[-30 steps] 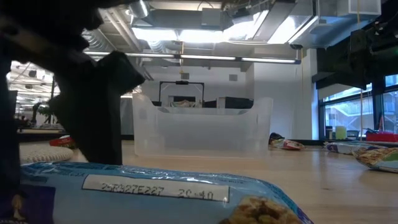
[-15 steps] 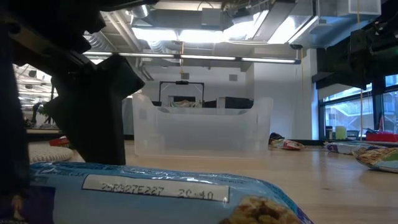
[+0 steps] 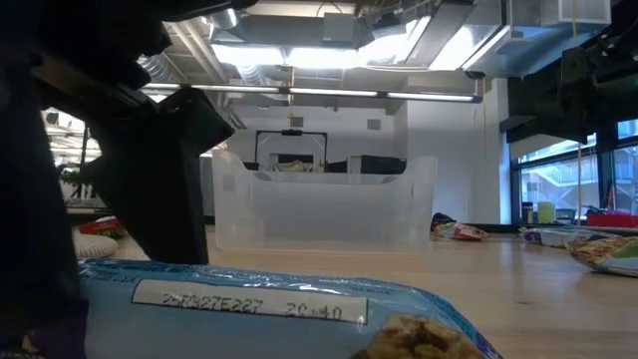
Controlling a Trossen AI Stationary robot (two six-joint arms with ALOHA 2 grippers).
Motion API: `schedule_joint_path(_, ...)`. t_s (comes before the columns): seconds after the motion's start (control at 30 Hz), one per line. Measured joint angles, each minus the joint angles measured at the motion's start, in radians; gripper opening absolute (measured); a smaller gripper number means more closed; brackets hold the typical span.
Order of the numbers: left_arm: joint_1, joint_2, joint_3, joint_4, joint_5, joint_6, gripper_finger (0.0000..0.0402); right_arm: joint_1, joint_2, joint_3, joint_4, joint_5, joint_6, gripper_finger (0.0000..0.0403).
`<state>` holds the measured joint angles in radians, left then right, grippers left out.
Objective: Pick and place Granola Bars by type
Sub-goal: Put the blue granola bar into the bottom transparent bin
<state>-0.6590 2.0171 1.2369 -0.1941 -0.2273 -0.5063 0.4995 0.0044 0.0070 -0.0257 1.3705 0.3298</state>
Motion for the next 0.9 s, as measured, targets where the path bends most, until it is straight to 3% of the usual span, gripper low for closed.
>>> schedule_joint_path(0.23, -0.008, 0.0, 0.0, -0.006, -0.014, 0.098, 0.0219, 0.0, 0.0, 0.0, 0.0, 0.0, -0.02, 0.0239)
schedule_joint_path(0.53, 0.0, 0.02, 0.001, -0.004, 0.052, 0.048, 0.016, 0.0, 0.0, 0.0, 0.0, 0.0, -0.029, 0.0239)
schedule_joint_path(0.9, 0.0, 0.014, 0.001, -0.011, 0.009, 0.048, 0.0081, 0.0, 0.0, 0.0, 0.0, 0.0, -0.047, 0.0239)
